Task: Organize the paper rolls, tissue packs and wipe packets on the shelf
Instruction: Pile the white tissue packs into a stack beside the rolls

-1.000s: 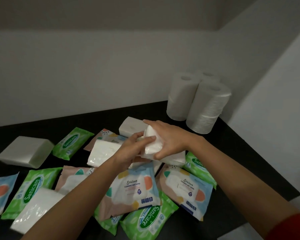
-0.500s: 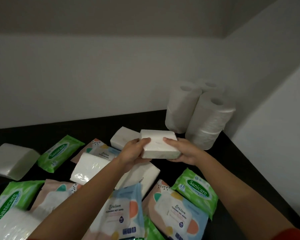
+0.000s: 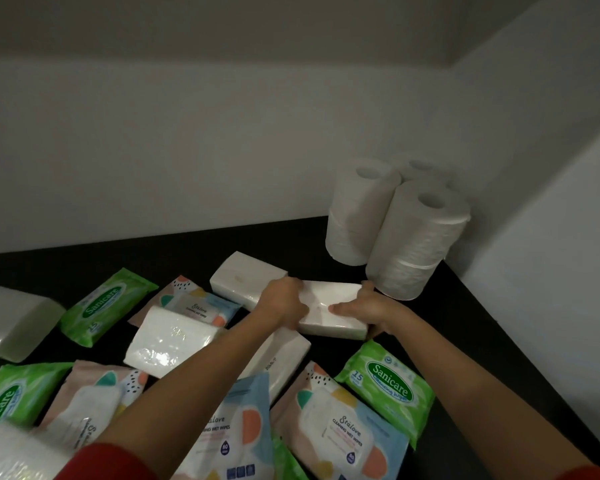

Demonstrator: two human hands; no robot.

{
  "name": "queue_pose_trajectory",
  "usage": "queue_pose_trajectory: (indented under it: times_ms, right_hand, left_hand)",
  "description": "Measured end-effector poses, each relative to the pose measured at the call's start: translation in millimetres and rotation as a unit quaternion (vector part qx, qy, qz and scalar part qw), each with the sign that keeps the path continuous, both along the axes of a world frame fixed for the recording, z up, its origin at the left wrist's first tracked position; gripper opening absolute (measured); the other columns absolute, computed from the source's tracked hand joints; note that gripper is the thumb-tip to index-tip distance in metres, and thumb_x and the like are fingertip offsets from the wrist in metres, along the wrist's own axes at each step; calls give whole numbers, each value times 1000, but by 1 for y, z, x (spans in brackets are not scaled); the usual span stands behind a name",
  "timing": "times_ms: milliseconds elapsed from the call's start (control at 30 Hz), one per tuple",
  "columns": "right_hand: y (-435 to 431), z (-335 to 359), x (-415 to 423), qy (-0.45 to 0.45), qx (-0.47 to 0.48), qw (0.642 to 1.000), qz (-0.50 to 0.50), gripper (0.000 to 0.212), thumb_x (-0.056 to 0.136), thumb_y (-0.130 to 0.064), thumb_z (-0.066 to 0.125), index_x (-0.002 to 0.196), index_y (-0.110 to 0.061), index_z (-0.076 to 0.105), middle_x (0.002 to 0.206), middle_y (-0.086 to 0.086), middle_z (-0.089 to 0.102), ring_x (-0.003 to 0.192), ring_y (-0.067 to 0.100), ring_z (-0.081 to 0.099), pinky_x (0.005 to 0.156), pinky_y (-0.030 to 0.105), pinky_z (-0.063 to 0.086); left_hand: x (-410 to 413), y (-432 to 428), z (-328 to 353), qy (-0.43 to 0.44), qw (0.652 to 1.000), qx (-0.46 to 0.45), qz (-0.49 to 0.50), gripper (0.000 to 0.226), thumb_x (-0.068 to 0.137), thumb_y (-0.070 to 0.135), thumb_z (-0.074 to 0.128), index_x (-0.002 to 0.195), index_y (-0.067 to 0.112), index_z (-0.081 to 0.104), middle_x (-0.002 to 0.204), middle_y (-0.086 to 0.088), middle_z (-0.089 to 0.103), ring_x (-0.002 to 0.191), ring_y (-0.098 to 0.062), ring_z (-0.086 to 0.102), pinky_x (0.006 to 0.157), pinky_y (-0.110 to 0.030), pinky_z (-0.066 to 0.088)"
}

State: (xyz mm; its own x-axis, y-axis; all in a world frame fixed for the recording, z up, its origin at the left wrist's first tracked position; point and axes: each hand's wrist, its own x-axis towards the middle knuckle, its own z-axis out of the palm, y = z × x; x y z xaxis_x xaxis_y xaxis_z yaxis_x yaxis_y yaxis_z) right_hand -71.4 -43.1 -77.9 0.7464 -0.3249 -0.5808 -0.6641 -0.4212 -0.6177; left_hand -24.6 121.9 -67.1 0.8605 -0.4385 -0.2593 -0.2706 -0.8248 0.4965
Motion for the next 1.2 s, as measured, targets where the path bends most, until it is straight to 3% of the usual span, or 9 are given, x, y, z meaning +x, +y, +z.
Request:
queue_pose_trajectory:
  times_ms: [133,233,300,467,667,733,867,1000,1200]
  right_hand:
    - [11,9,5,-2,-114,991,74,100,85,-34,67,149,-10,-6,154,16,6,140,33,21,109,41,34]
    - [27,16,11,-45,-228,962,143,86,87,-33,60,149,-11,4,152,16,9,140,37,13,114,47,23]
    - [38,21,20,-78,-250,950,168,76,90,-36,56,149,-12,14,153,16,13,141,36,13,115,48,20]
    - [67,26,46,-102,-240,946,193,60,92,-42,52,141,-13,36,143,13,41,133,33,33,108,46,33]
    - [86,15,67,-32,-234,947,216,56,88,-49,50,131,-13,41,128,9,53,121,30,47,105,46,35]
    - [90,11,70,-18,-238,948,211,54,88,-48,51,128,-13,41,125,8,54,118,28,50,103,45,35]
    - [95,12,75,-20,-230,955,187,50,89,-41,52,129,-14,42,124,8,54,116,28,50,101,46,32]
    - [95,13,81,-61,-199,967,146,50,92,-35,51,136,-17,36,125,8,55,117,27,51,103,44,31]
    - [82,3,92,-120,-82,987,71,64,91,-21,57,147,-16,26,138,13,41,122,29,47,98,38,47]
  left_hand:
    - [6,6,0,12,997,-63,38,48,86,13,66,132,15,52,120,-9,62,102,-22,62,90,-37,53]
    - [14,16,4,-32,993,-88,76,42,88,19,65,128,17,55,119,-4,63,103,-17,60,89,-27,49]
    - [22,25,8,-55,989,-85,107,39,89,25,62,127,21,54,118,-2,62,101,-15,58,82,-23,44]
    - [41,42,8,-57,984,-66,155,43,87,23,64,128,24,52,128,-3,54,112,-20,54,92,-34,48]
    - [55,61,2,-60,976,10,207,59,82,32,69,134,25,43,141,-8,36,129,-30,33,102,-39,35]
    - [60,67,-1,-38,976,31,210,70,81,35,70,140,21,35,142,-11,35,130,-32,33,103,-41,34]
    - [66,71,-8,48,974,-29,218,77,82,38,69,142,14,28,136,-13,46,121,-29,48,92,-38,44]
    - [72,66,-8,37,978,-26,204,76,82,38,69,140,8,29,135,-12,47,122,-28,48,95,-36,40]
    - [76,54,-10,15,982,-88,168,72,83,30,71,139,5,33,137,-12,47,124,-27,47,99,-34,39]
